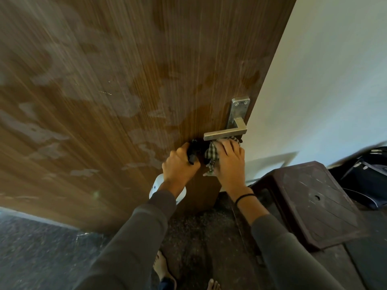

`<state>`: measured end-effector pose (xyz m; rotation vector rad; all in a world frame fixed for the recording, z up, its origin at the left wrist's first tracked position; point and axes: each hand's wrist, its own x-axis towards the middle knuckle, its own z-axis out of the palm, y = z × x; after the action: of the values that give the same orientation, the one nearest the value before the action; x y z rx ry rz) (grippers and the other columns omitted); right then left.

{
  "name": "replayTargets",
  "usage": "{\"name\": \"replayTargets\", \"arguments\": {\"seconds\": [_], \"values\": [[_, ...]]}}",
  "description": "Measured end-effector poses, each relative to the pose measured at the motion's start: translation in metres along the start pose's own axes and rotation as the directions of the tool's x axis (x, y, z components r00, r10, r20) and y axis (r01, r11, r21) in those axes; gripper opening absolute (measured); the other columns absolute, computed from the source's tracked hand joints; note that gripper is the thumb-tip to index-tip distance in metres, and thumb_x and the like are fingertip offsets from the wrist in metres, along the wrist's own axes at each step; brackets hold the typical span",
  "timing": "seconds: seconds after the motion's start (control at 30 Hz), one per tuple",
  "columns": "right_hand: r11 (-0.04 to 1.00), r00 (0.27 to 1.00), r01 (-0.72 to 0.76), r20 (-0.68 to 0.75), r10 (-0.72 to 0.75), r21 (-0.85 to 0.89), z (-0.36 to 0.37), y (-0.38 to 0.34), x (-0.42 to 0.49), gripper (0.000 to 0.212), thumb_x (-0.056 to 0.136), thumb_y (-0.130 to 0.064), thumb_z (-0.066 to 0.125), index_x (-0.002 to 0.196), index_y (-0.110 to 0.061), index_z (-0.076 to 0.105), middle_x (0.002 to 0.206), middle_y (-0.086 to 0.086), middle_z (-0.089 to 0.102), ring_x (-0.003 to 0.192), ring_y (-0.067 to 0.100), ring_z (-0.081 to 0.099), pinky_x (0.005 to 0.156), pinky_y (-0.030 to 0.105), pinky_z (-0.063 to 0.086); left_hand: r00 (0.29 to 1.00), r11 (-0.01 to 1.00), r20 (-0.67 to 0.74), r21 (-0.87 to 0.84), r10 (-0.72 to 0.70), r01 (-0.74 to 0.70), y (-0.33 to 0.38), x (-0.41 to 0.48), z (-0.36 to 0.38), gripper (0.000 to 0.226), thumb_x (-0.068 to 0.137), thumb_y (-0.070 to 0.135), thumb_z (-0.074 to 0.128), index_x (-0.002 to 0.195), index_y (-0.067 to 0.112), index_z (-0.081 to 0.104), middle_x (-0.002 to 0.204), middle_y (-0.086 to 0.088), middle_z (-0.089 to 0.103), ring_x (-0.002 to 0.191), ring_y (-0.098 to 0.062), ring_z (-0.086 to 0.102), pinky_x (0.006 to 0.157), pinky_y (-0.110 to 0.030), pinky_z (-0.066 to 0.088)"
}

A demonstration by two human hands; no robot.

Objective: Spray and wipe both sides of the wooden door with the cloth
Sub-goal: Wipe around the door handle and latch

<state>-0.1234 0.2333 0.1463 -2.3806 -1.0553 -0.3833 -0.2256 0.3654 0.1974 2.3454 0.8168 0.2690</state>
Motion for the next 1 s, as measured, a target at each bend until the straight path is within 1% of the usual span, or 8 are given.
{"name": "replayTargets", "arguments": {"seconds": [0.07,0.17,0.23,0.4,0.53,0.63,0.87,1.0], "values": [[0.992,0.991,0.123,0.046,-0.123,-0.002,-0.014,0.029,0.004,0.064,0.073,-0.02,0.081,0.132,-0.008,0.06,0.133,0.012,0.058,0.126,0.027,0.042,0.102,0.05,0.049,1.0,1.0,-0.007,-0.01,0.008,-0.008,0.0,0.0,0.0,0.041,0.092,0.027,0.063,0.133,0.018,0.06,0.105,-0.013,0.07,0.1,-0.035,0.067,0.084,-0.046,0.055],[0.96,0.987,-0.139,-0.039,0.153,0.245,-0.018,0.036,-0.002,0.049,0.085,-0.005,0.061,0.133,-0.003,0.055,0.136,0.014,0.052,0.128,0.022,0.041,0.108,0.044,0.046,1.0,1.0,-0.007,-0.018,0.016,-0.016,-0.001,0.001,0.0,0.038,0.093,0.025,0.063,0.131,0.016,0.061,0.102,-0.011,0.071,0.096,-0.033,0.068,0.082,-0.044,0.056],[0.911,0.949,-0.262,-0.087,0.303,0.318,-0.008,0.016,0.0,0.049,0.083,0.005,0.064,0.131,-0.002,0.055,0.136,0.014,0.05,0.128,0.023,0.043,0.111,0.039,0.044,1.0,1.0,0.008,-0.02,0.017,-0.017,-0.001,0.002,-0.001,0.038,0.094,0.025,0.063,0.13,0.016,0.061,0.103,-0.011,0.07,0.097,-0.032,0.068,0.08,-0.039,0.052],[0.975,0.994,-0.107,-0.014,0.112,0.194,-0.012,0.016,0.0,0.053,0.079,0.001,0.07,0.13,-0.006,0.059,0.133,0.01,0.054,0.127,0.025,0.047,0.104,0.036,0.047,0.999,1.0,0.04,0.006,-0.006,0.005,-0.003,0.004,-0.003,0.047,0.092,0.03,0.063,0.138,0.02,0.057,0.111,-0.012,0.068,0.103,-0.033,0.066,0.088,-0.047,0.053],[0.89,0.929,-0.319,-0.077,0.361,0.325,-0.017,0.025,0.004,0.045,0.088,0.0,0.066,0.131,-0.003,0.055,0.133,0.011,0.051,0.126,0.022,0.043,0.106,0.023,0.037,0.999,1.0,0.044,0.003,0.003,-0.003,-0.004,0.007,-0.003,0.044,0.092,0.03,0.063,0.134,0.019,0.059,0.109,-0.011,0.069,0.102,-0.031,0.067,0.088,-0.047,0.054],[0.798,0.861,-0.409,-0.103,0.498,0.443,-0.015,0.011,0.013,0.04,0.086,0.003,0.065,0.125,-0.003,0.057,0.127,0.01,0.052,0.12,0.023,0.049,0.106,0.026,0.041,0.999,1.0,0.051,0.007,0.018,-0.019,-0.006,0.008,-0.001,0.044,0.092,0.03,0.063,0.135,0.019,0.058,0.11,-0.011,0.068,0.104,-0.031,0.066,0.09,-0.048,0.054],[0.139,0.506,-0.596,0.236,0.829,0.791,-0.02,0.002,0.03,0.038,0.087,-0.019,0.059,0.122,-0.026,0.046,0.122,0.006,0.058,0.108,0.021,0.06,0.099,0.048,0.052,0.998,0.997,0.06,0.07,0.024,-0.028,-0.008,0.009,0.0,0.054,0.095,0.033,0.061,0.147,0.023,0.049,0.124,-0.013,0.062,0.116,-0.033,0.06,0.094,-0.043,0.046],[-0.347,0.357,-0.392,0.488,0.796,0.852,-0.027,0.003,0.037,0.021,0.095,-0.002,0.054,0.114,-0.009,0.057,0.108,0.009,0.064,0.094,0.02,0.064,0.074,0.034,0.054,0.997,0.997,0.06,0.057,0.039,-0.042,-0.006,0.007,-0.003,0.052,0.095,0.032,0.06,0.145,0.021,0.05,0.122,-0.012,0.063,0.114,-0.032,0.061,0.093,-0.042,0.046]]}}
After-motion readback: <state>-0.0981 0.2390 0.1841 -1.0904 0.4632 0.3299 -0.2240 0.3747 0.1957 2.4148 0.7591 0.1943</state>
